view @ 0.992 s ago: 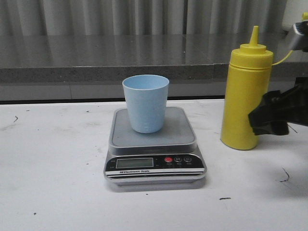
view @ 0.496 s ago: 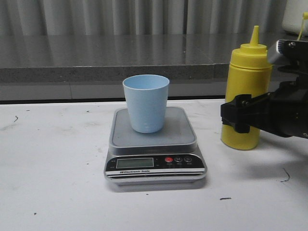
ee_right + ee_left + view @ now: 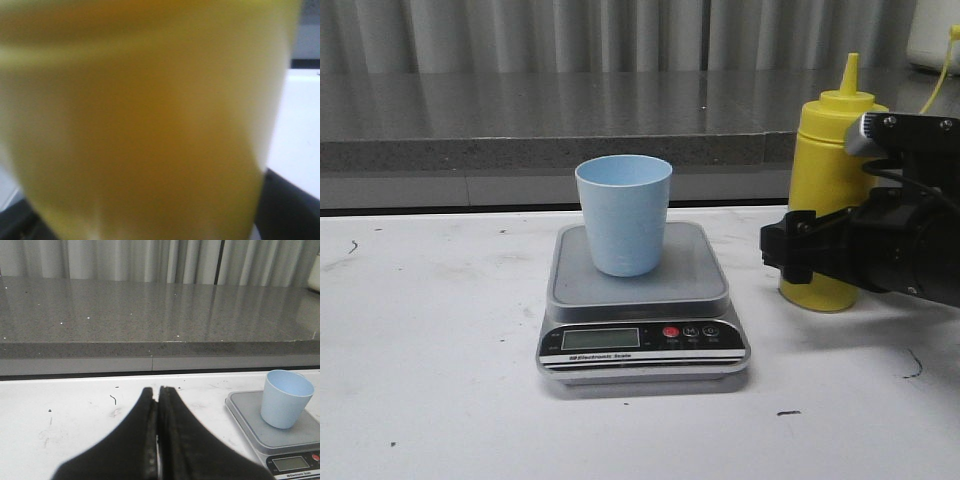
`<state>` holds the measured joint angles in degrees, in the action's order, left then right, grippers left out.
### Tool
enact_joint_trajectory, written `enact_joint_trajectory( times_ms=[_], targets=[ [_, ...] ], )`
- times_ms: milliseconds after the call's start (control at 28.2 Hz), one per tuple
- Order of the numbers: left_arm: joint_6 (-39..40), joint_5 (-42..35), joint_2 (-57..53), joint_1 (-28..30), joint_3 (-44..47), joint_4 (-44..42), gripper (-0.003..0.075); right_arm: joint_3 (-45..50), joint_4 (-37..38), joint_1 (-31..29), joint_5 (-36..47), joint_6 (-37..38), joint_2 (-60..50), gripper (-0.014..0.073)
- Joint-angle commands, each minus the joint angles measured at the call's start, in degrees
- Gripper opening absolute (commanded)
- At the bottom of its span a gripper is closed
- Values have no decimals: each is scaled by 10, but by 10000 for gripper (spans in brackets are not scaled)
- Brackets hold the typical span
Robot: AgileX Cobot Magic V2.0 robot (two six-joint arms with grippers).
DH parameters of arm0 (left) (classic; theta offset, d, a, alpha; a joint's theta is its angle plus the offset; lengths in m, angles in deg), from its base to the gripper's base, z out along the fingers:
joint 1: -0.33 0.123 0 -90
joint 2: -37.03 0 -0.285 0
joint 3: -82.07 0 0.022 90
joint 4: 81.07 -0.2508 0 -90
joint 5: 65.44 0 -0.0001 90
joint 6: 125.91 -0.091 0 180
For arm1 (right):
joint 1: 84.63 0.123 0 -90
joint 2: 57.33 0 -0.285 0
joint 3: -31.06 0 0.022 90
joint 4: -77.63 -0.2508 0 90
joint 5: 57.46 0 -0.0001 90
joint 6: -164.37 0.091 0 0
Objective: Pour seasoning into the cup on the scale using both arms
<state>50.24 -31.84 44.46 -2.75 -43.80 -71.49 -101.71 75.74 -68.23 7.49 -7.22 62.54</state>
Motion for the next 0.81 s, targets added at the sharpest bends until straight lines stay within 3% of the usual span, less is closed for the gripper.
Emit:
enact_joint_trajectory(
  times_ms=[0,177,319,425,638,779],
  targets=[
    [4,-50,7,1,-15,9,-20,-23,-1,-1,72,1,-23,647],
    [4,-50,7,1,-15,9,-20,-26,-1,-1,64,1,-23,598],
    [4,-50,7,1,-15,9,-20,-26,-1,-1,56,1,-23,284],
    [4,-50,7,1,-15,9,-20,-26,0,-1,79,1,-23,125],
    [4,-50,7,1,-15,9,-20,-38,0,-1,76,-43,-64,120],
    [4,-50,7,1,-15,9,-20,-73,6,-1,7,-122,-110,120]
  ],
)
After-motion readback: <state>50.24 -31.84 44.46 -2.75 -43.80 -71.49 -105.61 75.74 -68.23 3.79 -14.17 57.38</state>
